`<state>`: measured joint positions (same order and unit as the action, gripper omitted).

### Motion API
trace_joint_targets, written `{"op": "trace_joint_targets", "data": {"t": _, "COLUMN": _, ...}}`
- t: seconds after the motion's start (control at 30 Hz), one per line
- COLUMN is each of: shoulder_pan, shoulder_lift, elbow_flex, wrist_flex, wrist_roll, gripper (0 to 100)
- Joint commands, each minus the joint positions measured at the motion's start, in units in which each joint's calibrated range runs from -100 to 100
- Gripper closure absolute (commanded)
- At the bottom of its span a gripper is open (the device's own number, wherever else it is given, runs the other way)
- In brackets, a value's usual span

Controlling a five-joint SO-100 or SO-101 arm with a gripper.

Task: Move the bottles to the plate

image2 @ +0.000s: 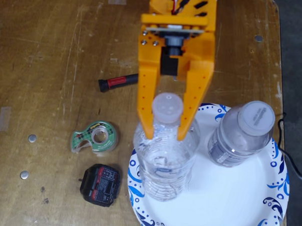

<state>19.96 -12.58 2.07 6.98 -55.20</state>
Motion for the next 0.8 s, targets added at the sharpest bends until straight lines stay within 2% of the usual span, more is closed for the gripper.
{"op": "trace_joint_targets", "data": {"t": 0.0, "shoulder_pan": -2.3, "shoulder_lift": -0.1, "elbow_flex": 2.2, "wrist_flex": -0.5, "wrist_roll": -0.2, "gripper": 99}}
{"op": "trace_joint_targets", "data": {"t": 0.37, "shoulder_pan": -1.4, "shoulder_lift": -0.3, "elbow_flex": 16.1, "wrist_flex": -8.1, "wrist_roll": 0.1, "gripper": 99}}
{"op": "trace_joint_targets", "data": {"t": 0.6, "shoulder_pan": -0.5, "shoulder_lift": -0.2, "elbow_flex": 24.7, "wrist_flex": -17.9, "wrist_roll": -0.2, "gripper": 99}}
{"op": "trace_joint_targets", "data": {"t": 0.77, "shoulder_pan": -1.0, "shoulder_lift": -0.3, "elbow_flex": 26.9, "wrist_flex": -18.4, "wrist_roll": -0.2, "gripper": 99}}
